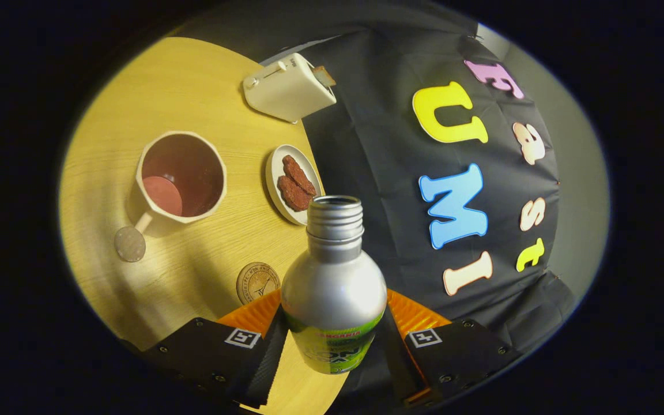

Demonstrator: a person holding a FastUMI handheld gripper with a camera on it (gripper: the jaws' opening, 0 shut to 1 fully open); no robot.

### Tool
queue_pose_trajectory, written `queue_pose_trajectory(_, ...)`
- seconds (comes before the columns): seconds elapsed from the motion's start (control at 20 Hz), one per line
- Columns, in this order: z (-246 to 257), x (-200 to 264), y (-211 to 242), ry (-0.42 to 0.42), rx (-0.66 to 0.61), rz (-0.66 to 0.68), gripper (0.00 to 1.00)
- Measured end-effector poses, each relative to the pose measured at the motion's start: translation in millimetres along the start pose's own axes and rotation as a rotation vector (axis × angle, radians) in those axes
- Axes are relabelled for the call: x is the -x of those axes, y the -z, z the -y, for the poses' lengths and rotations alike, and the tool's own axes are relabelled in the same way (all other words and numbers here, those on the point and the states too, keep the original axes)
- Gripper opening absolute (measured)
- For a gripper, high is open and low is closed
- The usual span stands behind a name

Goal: Take the bottle from table, then pour the juice into the cup, finally place the bottle on the coaster

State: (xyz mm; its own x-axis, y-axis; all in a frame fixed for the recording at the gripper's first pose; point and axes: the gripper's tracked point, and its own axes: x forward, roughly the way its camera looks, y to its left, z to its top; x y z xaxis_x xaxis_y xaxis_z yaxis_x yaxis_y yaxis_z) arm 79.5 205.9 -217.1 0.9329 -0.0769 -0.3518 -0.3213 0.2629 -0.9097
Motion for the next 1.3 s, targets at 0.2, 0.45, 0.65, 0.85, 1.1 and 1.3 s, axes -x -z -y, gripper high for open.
queue_pose_trajectory(0.2,-6.7,1.0,-14.4,-0.013,0.054,0.022,0.75)
queue_pose_trajectory(0.45,-9.1,-8.3,-24.3,-0.001,0.163,0.041,0.75)
queue_pose_trajectory(0.65,-6.9,-8.9,-33.5,0.024,0.261,0.075,0.75)
queue_pose_trajectory(0.85,-8.3,-11.8,-33.7,0.006,0.316,0.088,0.75)
queue_pose_trajectory(1.1,-4.5,-12.5,-33.6,0.02,0.416,0.084,0.75)
queue_pose_trajectory(1.3,-3.3,-13.2,-34.2,0.023,0.475,0.087,0.75)
